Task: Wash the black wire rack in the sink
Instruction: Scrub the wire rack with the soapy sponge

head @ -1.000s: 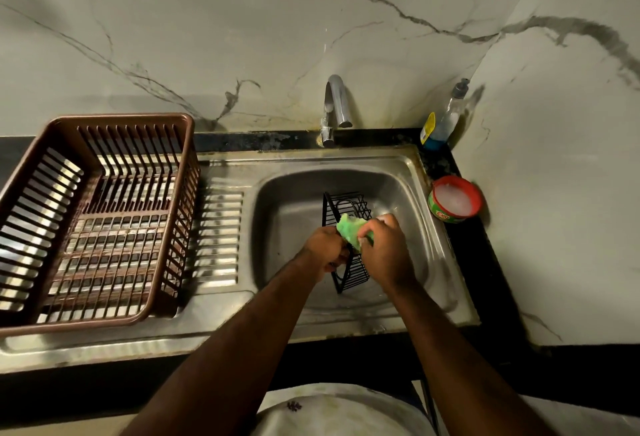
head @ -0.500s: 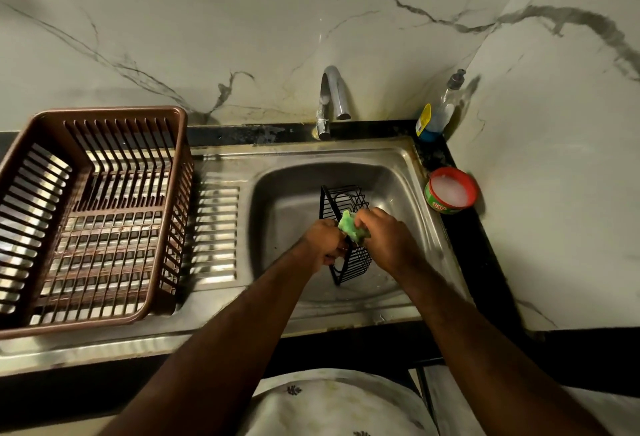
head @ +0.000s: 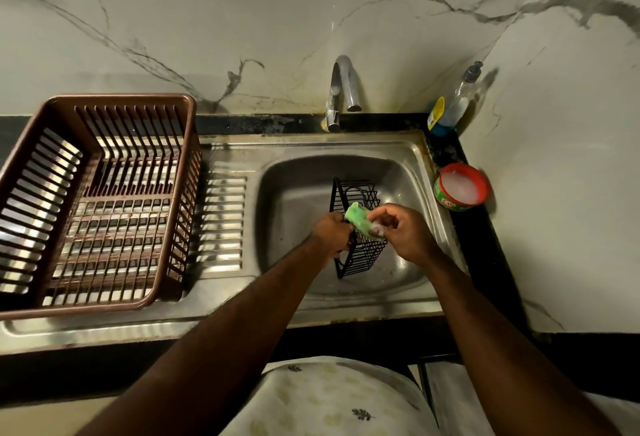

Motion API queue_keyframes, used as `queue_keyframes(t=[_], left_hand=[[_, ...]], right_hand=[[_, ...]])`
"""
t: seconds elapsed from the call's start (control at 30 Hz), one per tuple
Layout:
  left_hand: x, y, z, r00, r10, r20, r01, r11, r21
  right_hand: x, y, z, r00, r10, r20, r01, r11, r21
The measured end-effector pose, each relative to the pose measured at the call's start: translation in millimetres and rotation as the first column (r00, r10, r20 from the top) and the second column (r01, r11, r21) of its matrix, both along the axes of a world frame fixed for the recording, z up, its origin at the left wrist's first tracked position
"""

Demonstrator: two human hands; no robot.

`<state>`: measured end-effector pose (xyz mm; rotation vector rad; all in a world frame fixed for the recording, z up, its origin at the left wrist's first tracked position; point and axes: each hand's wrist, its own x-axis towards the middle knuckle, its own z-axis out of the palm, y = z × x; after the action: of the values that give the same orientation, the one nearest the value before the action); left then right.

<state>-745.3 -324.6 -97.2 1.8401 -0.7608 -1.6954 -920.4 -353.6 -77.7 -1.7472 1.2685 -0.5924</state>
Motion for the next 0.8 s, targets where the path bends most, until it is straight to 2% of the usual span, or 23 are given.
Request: queue_keyframes(t=[0.13, 0.2, 0.23, 0.3, 0.37, 0.4, 0.43, 0.57, 0.7, 0.8], left_hand=[[-3, -1, -6, 0.999, 0.030, 0.023, -0.030, 0.999, -0.024], [-4, -2, -5, 1.000, 0.017, 0.014, -0.017, 1.000, -0.007], [-3, -3, -3, 1.000, 0.015, 0.012, -0.015, 1.000, -0.004], [-3, -3, 1, 0.999, -0.001, 0.038, 0.002, 1.000, -0.021], [1, -3, 4, 1.000, -0.027, 0.015, 0.027, 0.999, -0.044], [2, -1, 6, 0.999, -0.031, -0.008, 0.031, 0.999, -0.039], [3, 1, 8, 0.999, -0.025, -0.021, 0.025, 0.999, -0.027], [-3, -2, 9, 0.995, -0.023, 0.097, 0.025, 0.999, -0.023], [-1, -3, 16, 0.992, -0.076, 0.101, 0.079, 0.997, -0.026], [-2, -3, 18, 0.994, -0.044, 0.098, 0.047, 0.999, -0.024]], right_hand=[[-2, -8, 5, 0.973, -0.141, 0.184, 0.133, 0.990, 0.051], [-4, -11, 11, 0.968, -0.142, 0.207, 0.133, 0.989, 0.061], [-3, -11, 14, 0.980, -0.102, 0.170, 0.097, 0.995, 0.039], [1, -6, 19, 0.998, 0.046, -0.034, -0.047, 0.999, -0.016], [11, 4, 17, 0.953, 0.160, -0.256, -0.179, 0.982, -0.052], [17, 9, 14, 0.940, 0.161, -0.302, -0.193, 0.978, -0.081], [21, 14, 12, 0.936, 0.134, -0.324, -0.184, 0.975, -0.128], [25, 17, 9, 0.926, 0.075, -0.370, -0.179, 0.950, -0.255], [13, 11, 16, 0.951, 0.084, -0.298, -0.154, 0.963, -0.221], [3, 8, 19, 0.976, -0.032, -0.214, -0.012, 0.980, -0.201]])
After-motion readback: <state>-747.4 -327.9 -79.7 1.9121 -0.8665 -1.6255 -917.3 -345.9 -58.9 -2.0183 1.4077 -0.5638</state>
